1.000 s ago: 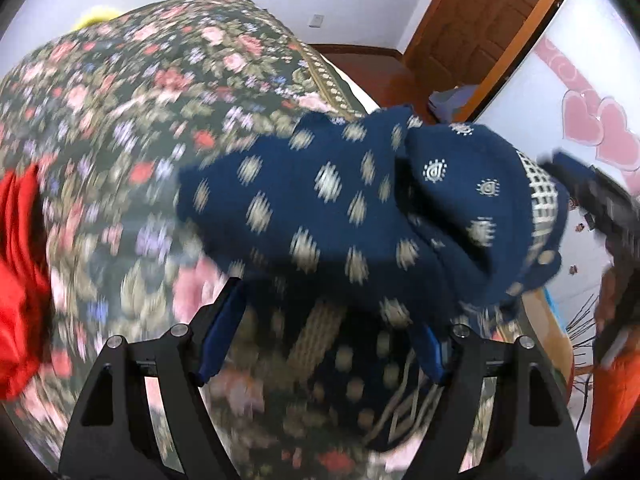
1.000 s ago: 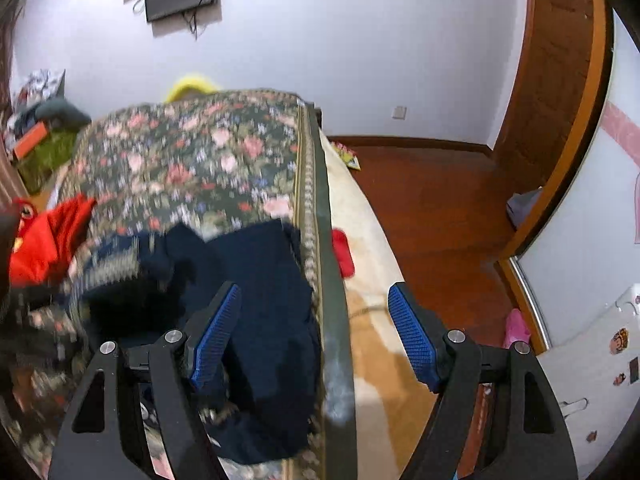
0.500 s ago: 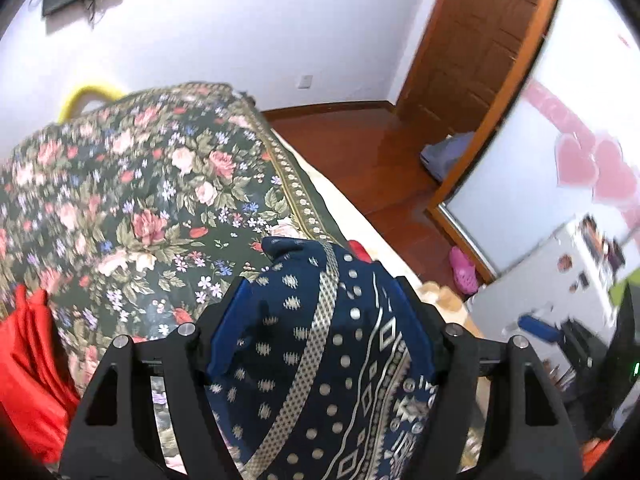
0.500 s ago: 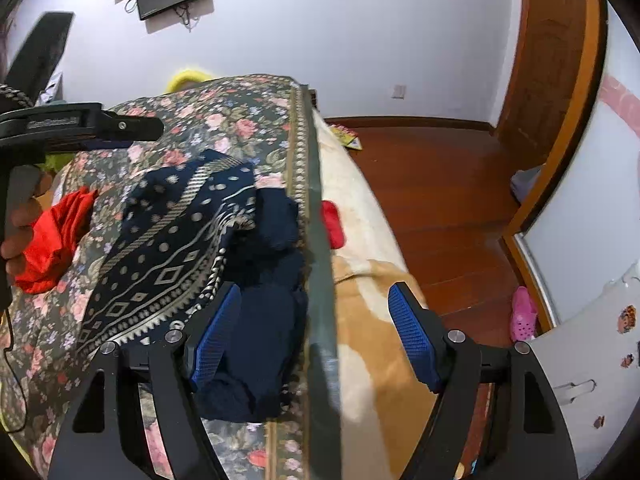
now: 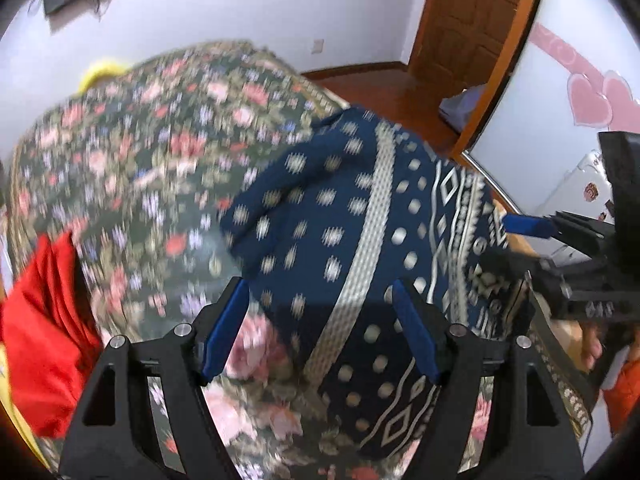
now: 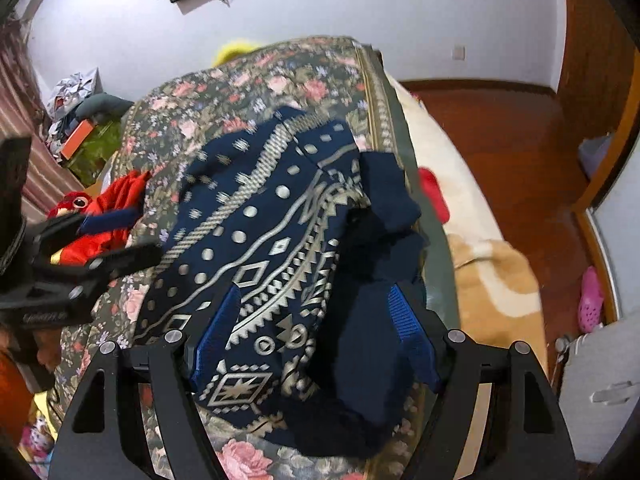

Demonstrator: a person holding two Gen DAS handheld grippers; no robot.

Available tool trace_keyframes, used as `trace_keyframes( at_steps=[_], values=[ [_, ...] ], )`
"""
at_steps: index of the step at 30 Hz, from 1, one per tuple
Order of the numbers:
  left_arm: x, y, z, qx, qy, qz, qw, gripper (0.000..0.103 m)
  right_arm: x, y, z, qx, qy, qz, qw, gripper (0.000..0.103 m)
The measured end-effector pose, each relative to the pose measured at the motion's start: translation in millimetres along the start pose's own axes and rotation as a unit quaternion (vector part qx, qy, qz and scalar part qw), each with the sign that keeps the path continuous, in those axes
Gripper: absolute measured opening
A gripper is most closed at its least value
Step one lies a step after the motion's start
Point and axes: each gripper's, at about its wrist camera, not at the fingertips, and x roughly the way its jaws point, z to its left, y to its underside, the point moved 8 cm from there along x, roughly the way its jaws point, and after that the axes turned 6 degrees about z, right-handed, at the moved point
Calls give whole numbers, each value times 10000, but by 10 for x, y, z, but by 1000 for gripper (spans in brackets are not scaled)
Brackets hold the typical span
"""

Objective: Fold large clothes

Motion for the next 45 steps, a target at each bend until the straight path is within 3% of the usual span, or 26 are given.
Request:
trace_keyframes(
  at_steps=[5, 9, 18, 20, 24, 26, 28, 30, 36, 39, 45],
  values=[
    [173, 224, 120, -531, 555, 252, 9967, 74, 193, 91, -273, 499, -207, 277, 9982, 73],
    [317, 298, 169, -856, 1058, 337, 9901, 81, 257, 176, -359, 725, -565, 399, 9950, 73],
    [635, 293, 123, -1765, 2225, 689, 9563, 89, 463, 172, -333, 937, -1041, 798, 9869, 82],
    [703, 272, 84, -1886, 2357, 757, 9503, 89, 504, 173, -333, 992, -1111, 895, 9848, 83],
    [752, 218, -4, -1888, 2306, 762, 9515, 91, 510, 184, -377, 1224, -1284, 1016, 9789, 83],
    [743, 217, -16, -1955, 2334, 781, 9493, 91, 494, 191, -368, 1299, -1261, 1047, 9779, 81],
    [724, 196, -7, -1981, 2346, 765, 9486, 80, 468, 212, -326, 1299, -1258, 1067, 9777, 67],
    [701, 162, 13, -1937, 2335, 732, 9501, 72, 440, 211, -277, 1275, -1301, 1090, 9772, 45],
    [405, 163, 21, -1691, 2138, 543, 9606, 56, 284, 138, -23, 1123, -1301, 1089, 9791, 19],
    [123, 164, 77, -1571, 2047, 348, 9655, 53, 139, 74, 233, 880, -1406, 990, 9812, 16],
    [-491, 213, 495, -1741, 2050, -212, 9629, 48, -49, -161, 887, 337, -1443, 793, 9858, 15]
  ],
)
